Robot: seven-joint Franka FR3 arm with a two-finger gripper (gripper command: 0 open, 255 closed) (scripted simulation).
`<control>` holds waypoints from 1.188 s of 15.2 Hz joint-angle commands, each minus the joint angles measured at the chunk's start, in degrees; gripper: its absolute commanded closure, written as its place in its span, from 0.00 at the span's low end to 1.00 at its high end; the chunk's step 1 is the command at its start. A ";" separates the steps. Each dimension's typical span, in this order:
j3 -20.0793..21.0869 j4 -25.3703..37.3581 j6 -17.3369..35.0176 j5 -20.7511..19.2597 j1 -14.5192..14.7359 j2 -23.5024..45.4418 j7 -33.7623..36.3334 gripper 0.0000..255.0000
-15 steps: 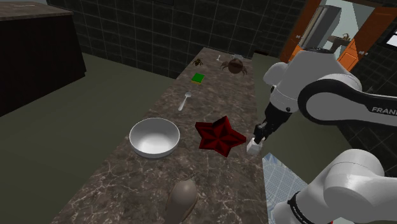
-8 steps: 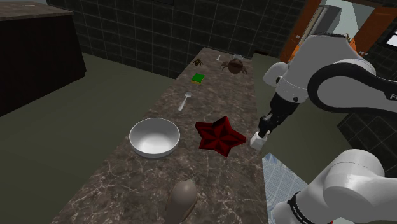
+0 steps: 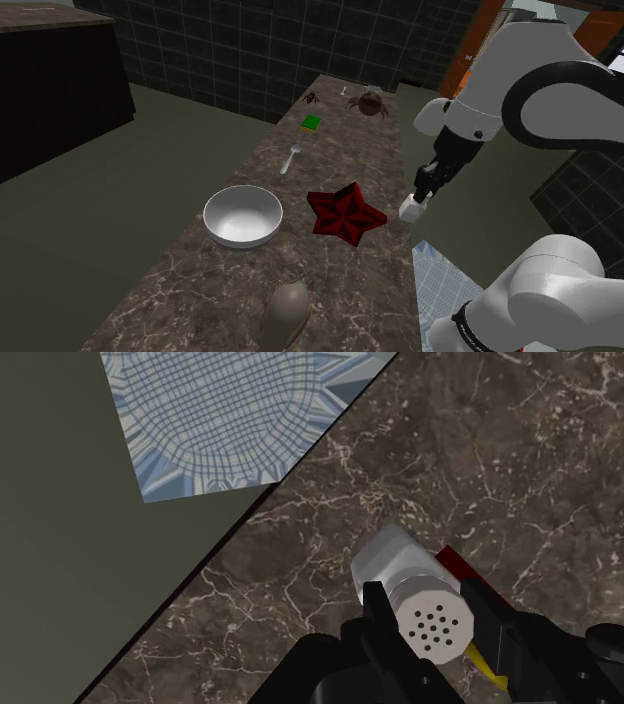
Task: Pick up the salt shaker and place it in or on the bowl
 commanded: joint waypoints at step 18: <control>13.86 25.46 4.08 4.49 1.26 28.70 14.18 1.00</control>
